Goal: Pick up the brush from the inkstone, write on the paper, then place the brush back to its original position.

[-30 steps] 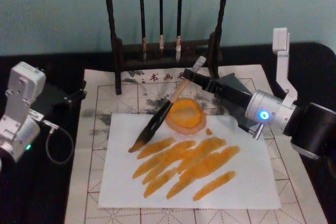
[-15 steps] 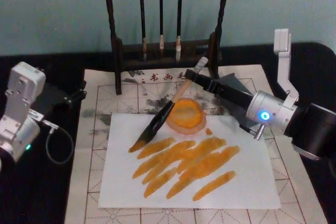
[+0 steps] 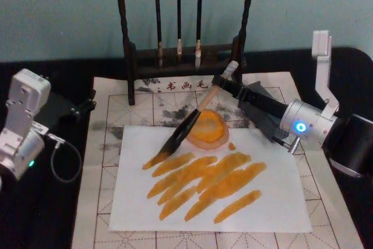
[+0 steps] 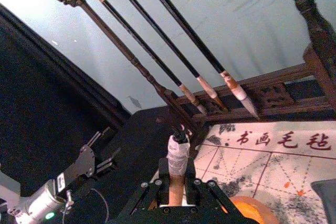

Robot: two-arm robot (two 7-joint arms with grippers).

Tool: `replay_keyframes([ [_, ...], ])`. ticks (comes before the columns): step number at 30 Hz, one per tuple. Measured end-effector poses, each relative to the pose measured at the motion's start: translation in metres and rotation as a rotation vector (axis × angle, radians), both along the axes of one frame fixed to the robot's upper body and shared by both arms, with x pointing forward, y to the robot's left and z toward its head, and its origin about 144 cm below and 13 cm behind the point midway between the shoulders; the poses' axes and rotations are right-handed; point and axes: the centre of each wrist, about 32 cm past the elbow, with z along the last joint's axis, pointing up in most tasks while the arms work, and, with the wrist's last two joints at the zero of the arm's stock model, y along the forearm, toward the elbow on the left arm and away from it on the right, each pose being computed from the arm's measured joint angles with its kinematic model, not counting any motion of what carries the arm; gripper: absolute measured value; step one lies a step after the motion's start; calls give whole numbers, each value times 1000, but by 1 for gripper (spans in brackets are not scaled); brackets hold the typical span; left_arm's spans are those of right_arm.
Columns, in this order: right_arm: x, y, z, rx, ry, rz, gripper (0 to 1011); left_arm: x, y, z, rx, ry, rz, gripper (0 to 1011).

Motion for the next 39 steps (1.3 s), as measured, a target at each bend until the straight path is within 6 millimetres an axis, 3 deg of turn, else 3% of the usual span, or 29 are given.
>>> replay_keyframes([
  [15, -2, -11, 1, -4, 3, -30, 185, 0, 0, 0, 0, 0, 0, 1001],
  [39, -7, -11, 3, 86, 10, -70, 185, 0, 0, 0, 0, 0, 0, 1001],
])
